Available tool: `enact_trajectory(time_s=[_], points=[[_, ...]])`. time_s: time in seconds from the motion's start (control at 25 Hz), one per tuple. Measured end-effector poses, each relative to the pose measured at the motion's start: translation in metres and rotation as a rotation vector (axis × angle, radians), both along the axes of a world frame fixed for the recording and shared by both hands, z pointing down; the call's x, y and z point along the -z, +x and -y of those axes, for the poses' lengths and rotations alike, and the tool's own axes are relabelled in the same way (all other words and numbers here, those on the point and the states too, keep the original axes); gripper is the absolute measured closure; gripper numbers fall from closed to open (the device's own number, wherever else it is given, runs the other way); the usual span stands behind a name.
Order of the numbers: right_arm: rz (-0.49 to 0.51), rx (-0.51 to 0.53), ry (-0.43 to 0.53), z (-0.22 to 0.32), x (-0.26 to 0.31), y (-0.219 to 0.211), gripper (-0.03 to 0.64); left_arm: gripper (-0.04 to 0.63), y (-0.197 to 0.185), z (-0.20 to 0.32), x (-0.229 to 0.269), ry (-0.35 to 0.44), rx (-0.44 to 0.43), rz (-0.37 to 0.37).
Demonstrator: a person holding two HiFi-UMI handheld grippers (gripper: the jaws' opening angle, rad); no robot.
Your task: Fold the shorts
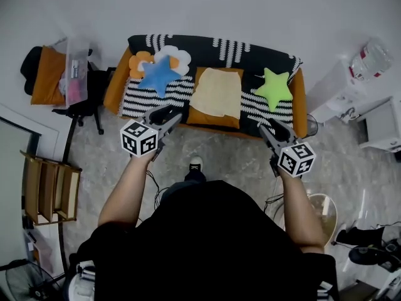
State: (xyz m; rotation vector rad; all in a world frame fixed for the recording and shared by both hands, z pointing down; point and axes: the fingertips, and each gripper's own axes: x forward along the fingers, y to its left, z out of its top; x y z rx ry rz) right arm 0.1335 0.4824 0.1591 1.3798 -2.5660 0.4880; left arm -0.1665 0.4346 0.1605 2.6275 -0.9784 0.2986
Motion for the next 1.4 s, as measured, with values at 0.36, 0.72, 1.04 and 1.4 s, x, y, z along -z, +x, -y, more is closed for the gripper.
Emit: enact_trajectory(time_s=[0.36, 0.72, 1.04, 1.4], points=[[0.008, -0.043, -0.050, 0.099, -0.010, -0.007, 0.400, 0.367, -0.013, 0.109, -0.020, -0.038, -0.027, 0.008], [-0.018, -0.080, -0.072, 0.182, -0.016, -0.015, 0.391, 0.356, -0.044, 0.206, -0.031, -0.060, -0.027, 0.009], [-0.046, -0.090, -0.088, 0.234, -0.025, -0.027, 0.383, 0.347, -0.060, 0.263, -0.046, -0.086, -0.054, 0.013], [-0.059, -0.086, -0.068, 0.273, -0.022, -0.028, 0.383, 0.342, -0.080, 0.298, -0.047, -0.086, -0.053, 0.014]])
